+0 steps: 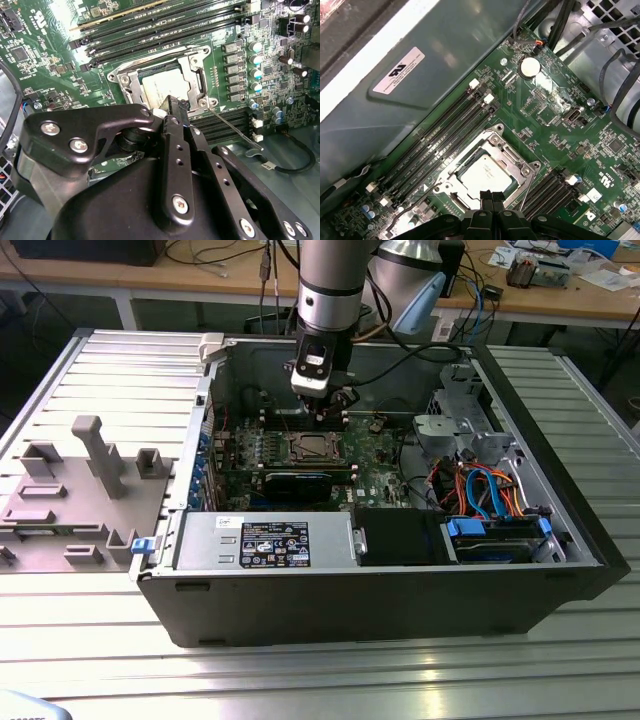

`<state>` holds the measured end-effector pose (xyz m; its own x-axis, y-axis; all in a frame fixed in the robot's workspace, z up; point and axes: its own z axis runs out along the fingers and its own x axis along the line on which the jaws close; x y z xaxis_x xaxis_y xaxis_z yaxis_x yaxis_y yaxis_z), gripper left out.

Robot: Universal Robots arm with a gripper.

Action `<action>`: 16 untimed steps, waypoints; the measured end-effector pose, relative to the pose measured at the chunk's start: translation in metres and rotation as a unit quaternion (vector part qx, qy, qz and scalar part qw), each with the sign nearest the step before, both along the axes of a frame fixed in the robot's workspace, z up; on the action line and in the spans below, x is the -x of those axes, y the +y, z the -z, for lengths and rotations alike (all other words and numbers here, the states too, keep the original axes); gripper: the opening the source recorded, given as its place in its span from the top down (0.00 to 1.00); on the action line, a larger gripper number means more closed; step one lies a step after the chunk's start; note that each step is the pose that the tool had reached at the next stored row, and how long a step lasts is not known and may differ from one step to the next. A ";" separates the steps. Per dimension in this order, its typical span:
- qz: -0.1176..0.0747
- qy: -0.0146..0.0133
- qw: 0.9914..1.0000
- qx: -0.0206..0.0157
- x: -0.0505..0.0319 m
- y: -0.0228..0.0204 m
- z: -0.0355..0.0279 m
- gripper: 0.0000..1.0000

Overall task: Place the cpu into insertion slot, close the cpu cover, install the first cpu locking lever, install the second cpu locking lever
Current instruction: 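Install the first cpu locking lever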

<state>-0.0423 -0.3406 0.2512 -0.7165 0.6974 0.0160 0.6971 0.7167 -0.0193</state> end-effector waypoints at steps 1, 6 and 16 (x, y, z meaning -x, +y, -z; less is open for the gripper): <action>-0.001 0.000 1.000 0.000 0.0000 0.0000 0.0000 0.89; -0.007 0.000 1.000 0.000 0.0000 0.0000 0.0000 0.89; -0.019 0.000 1.000 0.000 0.0000 0.0000 0.0000 0.89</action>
